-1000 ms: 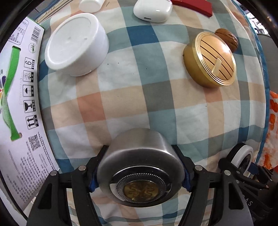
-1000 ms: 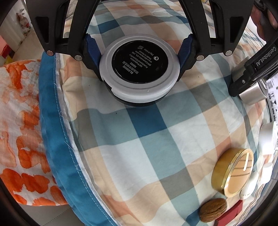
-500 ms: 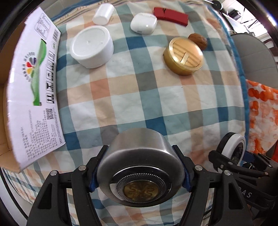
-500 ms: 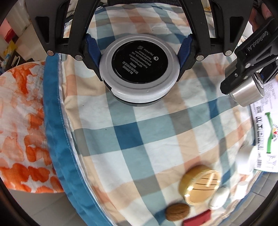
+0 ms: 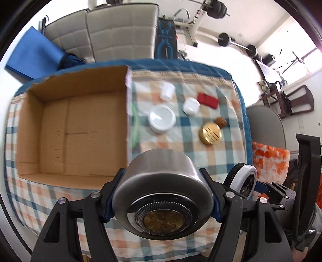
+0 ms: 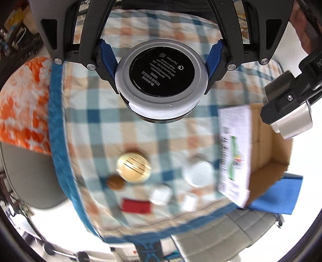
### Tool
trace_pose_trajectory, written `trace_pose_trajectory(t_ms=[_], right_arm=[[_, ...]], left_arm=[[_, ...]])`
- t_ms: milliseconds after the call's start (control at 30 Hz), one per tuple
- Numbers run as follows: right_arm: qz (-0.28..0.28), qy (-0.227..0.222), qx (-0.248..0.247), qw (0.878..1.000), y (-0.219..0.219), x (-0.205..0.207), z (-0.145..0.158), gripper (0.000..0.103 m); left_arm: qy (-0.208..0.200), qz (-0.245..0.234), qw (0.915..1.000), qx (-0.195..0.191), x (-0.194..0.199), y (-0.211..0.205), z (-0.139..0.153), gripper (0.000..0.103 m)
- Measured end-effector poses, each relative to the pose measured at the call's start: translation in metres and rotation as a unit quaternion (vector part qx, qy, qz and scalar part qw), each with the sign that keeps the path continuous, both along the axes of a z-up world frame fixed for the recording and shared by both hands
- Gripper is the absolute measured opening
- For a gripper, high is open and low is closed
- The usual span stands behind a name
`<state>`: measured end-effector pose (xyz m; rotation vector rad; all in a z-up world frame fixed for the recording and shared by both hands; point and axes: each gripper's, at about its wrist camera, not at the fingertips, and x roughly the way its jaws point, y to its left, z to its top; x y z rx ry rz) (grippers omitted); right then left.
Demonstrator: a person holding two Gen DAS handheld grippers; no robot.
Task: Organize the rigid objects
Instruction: 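Carry the silver tin and black-lid jar into the cardboard box with both tools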
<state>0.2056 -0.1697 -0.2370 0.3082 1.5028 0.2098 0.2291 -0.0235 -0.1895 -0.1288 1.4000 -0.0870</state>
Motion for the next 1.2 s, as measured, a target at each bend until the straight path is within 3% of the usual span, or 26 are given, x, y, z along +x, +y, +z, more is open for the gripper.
trace_pose_trajectory(t_ms=[133,267,400,567,767,967,1200], right_arm=[[0.021,-0.033,0.018,0.999,0.055,0.024,0.024,0.077],[0.038,-0.048,0.022,0.998,0.119,0.057,0.029,0.077],[0.047,-0.041,0.005,0.998,0.181,0.099,0.013,0.077],[0.049,-0.016,-0.005,0.999,0.236,0.14,-0.022,0.077],[0.044,0.001,-0.016,0.999,0.271,0.179,-0.065,0.077],[0.038,0.01,-0.028,0.999,0.28,0.205,-0.098,0.077],[0.035,0.03,-0.031,0.998,0.286,0.222,-0.125,0.078]], left_arm=[[-0.013,0.025,0.9994,0.022,0.021,0.053,0.024,0.069],[-0.003,0.045,0.9985,0.029,0.035,0.118,0.018,0.069],[0.02,0.056,0.9979,0.024,0.06,0.179,-0.007,0.069],[0.064,0.07,0.9955,-0.003,0.096,0.236,-0.059,0.069],[0.112,0.061,0.991,-0.039,0.132,0.259,-0.12,0.069],[0.155,0.064,0.9821,-0.085,0.148,0.26,-0.167,0.069],[0.171,0.062,0.9804,-0.075,0.157,0.254,-0.189,0.069]])
